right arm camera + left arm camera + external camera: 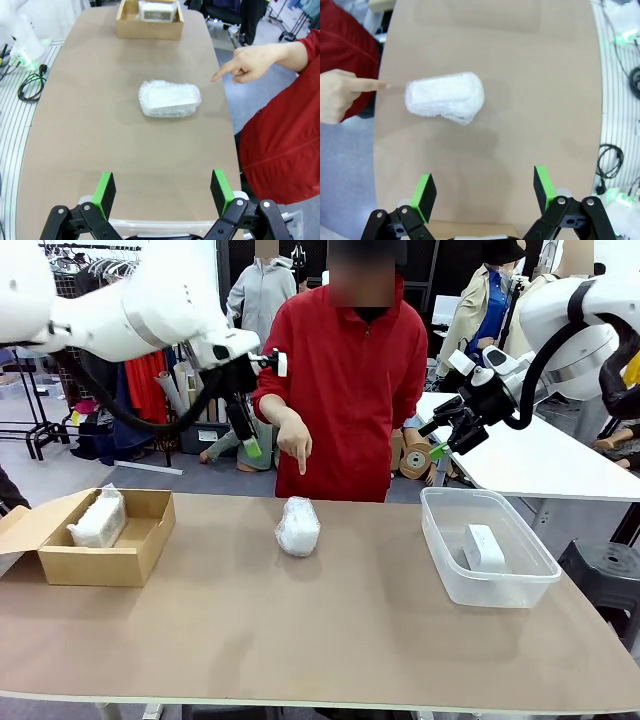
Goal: Separate and place wrapped and unwrapped clocks.
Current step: Pick up the Digital clock indicated by the person.
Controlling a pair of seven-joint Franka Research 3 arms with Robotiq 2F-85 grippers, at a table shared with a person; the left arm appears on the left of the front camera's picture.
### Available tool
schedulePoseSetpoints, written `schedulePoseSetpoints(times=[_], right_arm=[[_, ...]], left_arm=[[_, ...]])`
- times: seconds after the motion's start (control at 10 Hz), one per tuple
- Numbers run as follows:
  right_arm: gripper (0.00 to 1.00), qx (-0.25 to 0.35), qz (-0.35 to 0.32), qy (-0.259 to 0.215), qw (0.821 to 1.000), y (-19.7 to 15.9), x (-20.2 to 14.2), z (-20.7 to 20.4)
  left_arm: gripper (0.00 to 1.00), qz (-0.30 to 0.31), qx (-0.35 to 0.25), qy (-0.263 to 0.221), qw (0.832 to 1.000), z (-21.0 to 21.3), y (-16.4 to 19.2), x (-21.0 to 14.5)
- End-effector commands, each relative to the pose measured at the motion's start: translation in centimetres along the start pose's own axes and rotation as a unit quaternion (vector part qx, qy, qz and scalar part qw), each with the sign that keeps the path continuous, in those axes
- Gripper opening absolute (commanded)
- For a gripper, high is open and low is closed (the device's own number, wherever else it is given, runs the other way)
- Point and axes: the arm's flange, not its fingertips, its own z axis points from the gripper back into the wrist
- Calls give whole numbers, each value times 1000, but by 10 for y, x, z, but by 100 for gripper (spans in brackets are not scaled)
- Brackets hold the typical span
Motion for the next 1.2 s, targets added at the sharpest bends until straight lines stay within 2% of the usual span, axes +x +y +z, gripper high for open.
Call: schedulePoseSetpoints(times=[0.0,0.2,0.3,0.7,0.8,0.9,1.1], right_arm=[[100,-1,7,-3,1000,0,1,0],[100,-1,7,-3,1000,0,1,0],[100,-1,7,-3,1000,0,1,0],[100,-1,7,-3,1000,0,1,0],[100,-1,7,-3,1000,0,1,0],[100,-1,7,-3,1000,0,1,0],[100,-1,7,-3,1000,0,1,0]], left_arm=[[100,58,17,26,998,-14,13,5],[100,91,34,23,995,-36,17,8],[100,52,15,20,998,-28,12,2],[100,65,19,20,997,-36,14,5],[100,145,26,41,988,-39,20,21],[100,222,46,74,971,-42,22,39],[100,325,69,123,935,-48,26,61]])
